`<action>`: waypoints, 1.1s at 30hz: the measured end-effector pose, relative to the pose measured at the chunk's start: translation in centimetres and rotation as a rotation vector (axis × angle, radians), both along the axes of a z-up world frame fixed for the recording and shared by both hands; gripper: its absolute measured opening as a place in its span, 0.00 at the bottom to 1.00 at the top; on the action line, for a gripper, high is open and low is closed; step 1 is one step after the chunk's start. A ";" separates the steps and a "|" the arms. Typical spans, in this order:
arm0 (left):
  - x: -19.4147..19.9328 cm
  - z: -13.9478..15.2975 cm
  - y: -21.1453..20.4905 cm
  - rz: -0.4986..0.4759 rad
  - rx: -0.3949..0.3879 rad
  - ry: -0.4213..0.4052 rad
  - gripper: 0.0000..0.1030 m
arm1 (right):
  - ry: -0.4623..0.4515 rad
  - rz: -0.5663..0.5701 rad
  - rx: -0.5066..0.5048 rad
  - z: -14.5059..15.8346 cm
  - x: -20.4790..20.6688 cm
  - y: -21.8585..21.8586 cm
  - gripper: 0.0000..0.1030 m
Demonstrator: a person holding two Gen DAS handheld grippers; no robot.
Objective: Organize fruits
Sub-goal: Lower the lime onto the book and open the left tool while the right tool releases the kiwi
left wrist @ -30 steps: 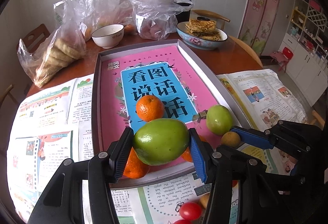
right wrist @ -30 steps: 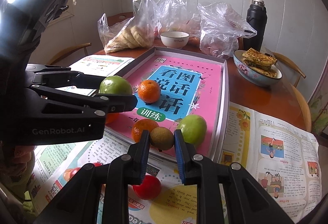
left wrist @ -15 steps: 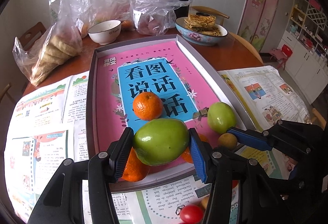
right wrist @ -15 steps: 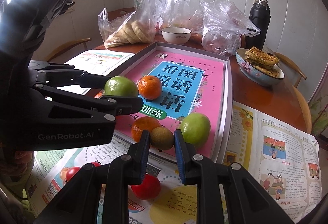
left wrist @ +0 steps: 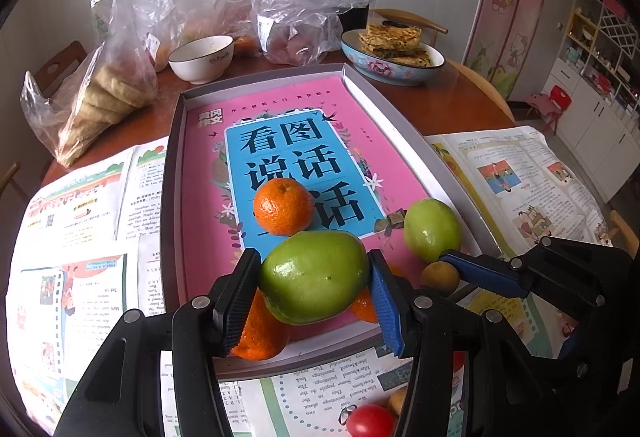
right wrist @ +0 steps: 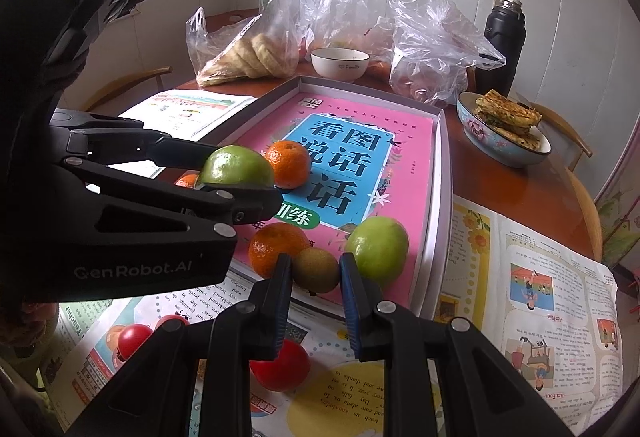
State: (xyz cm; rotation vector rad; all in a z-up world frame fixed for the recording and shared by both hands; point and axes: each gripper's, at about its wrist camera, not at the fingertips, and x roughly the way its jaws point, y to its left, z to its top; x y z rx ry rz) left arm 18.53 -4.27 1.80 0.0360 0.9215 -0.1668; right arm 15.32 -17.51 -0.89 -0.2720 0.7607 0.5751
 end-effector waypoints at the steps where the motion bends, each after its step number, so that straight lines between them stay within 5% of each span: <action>1: 0.0 0.0 0.0 0.000 0.000 0.001 0.54 | 0.000 -0.001 -0.001 0.0 0.0 0.0 0.23; 33: 0.3 -0.5 -0.5 -0.006 0.002 0.016 0.54 | 0.002 -0.004 0.000 -0.2 0.2 0.0 0.23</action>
